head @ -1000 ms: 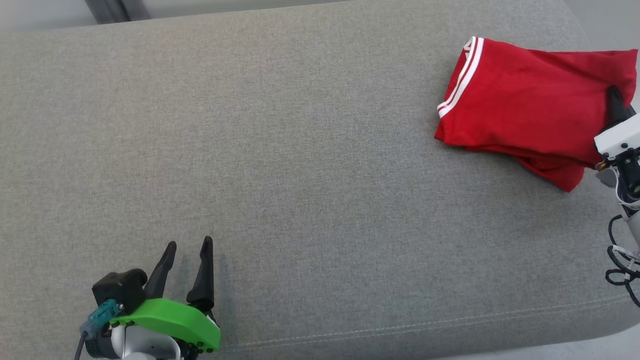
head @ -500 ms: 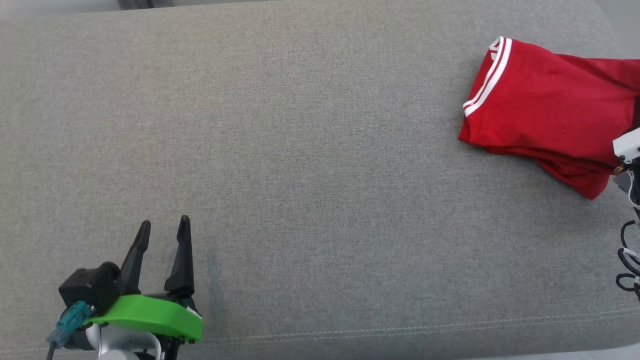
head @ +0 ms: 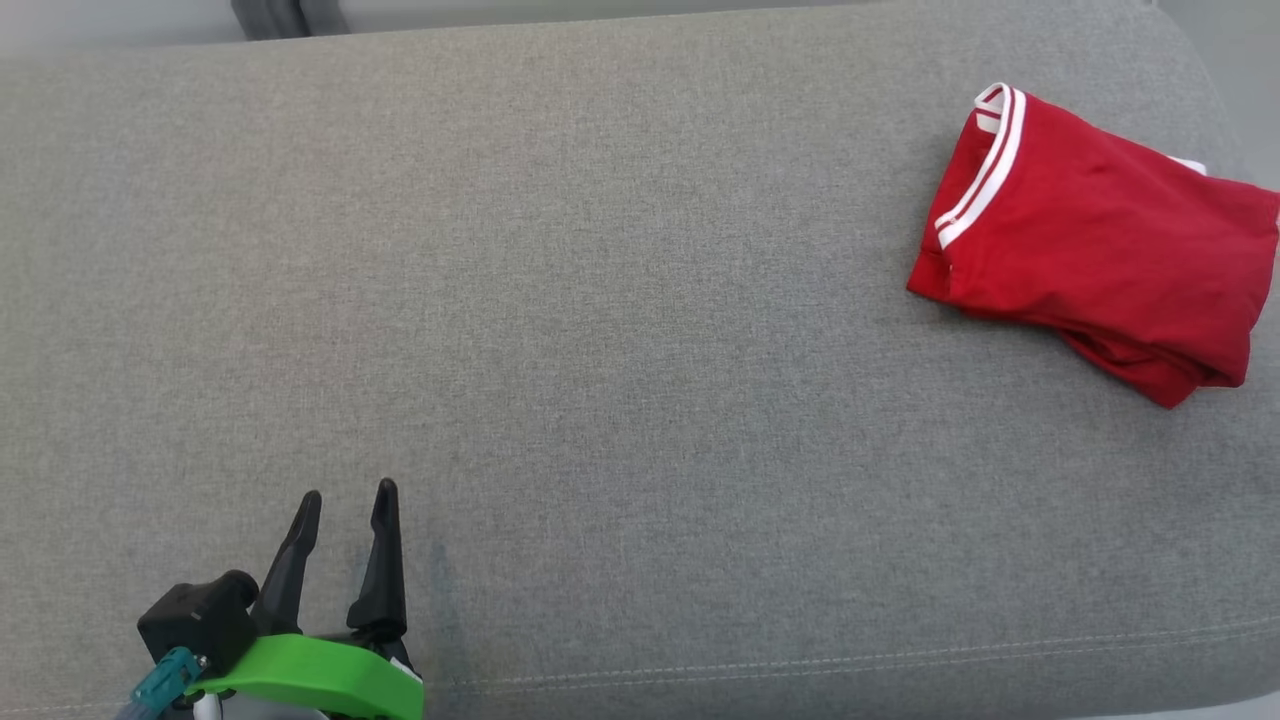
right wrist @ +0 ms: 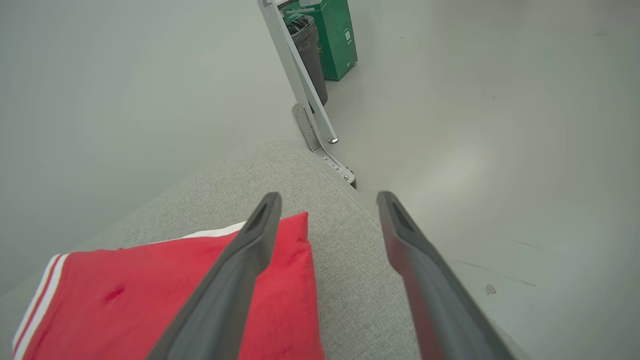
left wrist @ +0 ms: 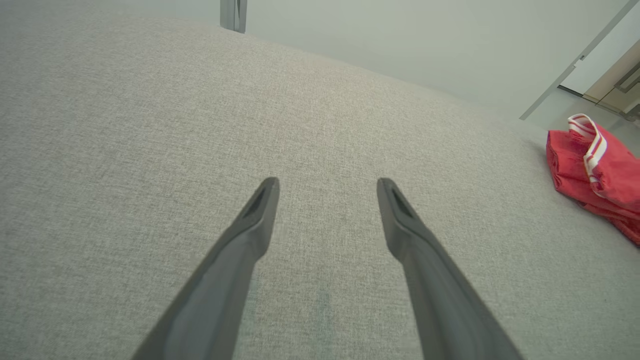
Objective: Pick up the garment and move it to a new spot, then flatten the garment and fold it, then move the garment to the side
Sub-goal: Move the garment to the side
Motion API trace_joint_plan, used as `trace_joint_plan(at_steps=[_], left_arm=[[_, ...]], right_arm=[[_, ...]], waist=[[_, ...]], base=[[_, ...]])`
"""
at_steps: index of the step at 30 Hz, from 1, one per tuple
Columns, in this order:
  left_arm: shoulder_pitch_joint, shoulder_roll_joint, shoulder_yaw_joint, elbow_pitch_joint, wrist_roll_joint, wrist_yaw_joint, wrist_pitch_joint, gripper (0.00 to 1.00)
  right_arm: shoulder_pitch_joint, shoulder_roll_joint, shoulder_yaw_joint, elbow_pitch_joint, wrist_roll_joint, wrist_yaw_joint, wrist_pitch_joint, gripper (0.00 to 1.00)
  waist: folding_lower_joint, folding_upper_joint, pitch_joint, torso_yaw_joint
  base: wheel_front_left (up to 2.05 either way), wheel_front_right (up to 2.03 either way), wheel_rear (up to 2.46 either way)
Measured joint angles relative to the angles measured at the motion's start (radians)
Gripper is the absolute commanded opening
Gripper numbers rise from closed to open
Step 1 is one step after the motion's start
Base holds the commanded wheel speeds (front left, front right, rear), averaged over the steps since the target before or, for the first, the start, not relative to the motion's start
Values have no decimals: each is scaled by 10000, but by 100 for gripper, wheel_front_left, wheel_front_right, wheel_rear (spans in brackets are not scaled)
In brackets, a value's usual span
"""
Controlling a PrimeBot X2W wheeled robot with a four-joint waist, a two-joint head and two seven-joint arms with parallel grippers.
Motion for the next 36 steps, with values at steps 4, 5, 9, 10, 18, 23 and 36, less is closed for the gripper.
trace_joint_plan(at_steps=[4,5,9,10,18,23,36], left_arm=[[33,-130,65,-2,-8,2,-33,100],[34,-146,71,-2,-8,0,-46,100],[38,-230,171,130,12,2,-128,100],[48,-211,219,198,63,2,-163,100],[775,-138,803,508,178,73,-343,100],[1127,6,1122,658,313,75,-514,100],[1926,25,1080,1220,872,77,-616,100]], right_arm=[[75,-52,-299,-203,-307,0,0,100],[116,-82,-397,-316,-403,2,0,100],[761,-117,-368,-677,-926,31,0,100],[1039,-88,-247,-763,-1179,44,2,100],[1941,-309,-410,-1973,-2320,12,2,100],[2490,-138,-485,-3312,-3200,-125,0,100],[5118,1024,-307,-5553,-4347,-268,0,100]], waist=[[0,0,-224,-55],[0,0,-295,-69],[0,0,-656,-123],[0,0,-762,-139],[0,0,-1726,-308],[0,0,-2387,-517],[0,0,-3560,-1099]], base=[[0,0,0],[0,0,0],[0,0,0],[0,0,0],[0,0,0],[0,0,0],[0,0,0]])
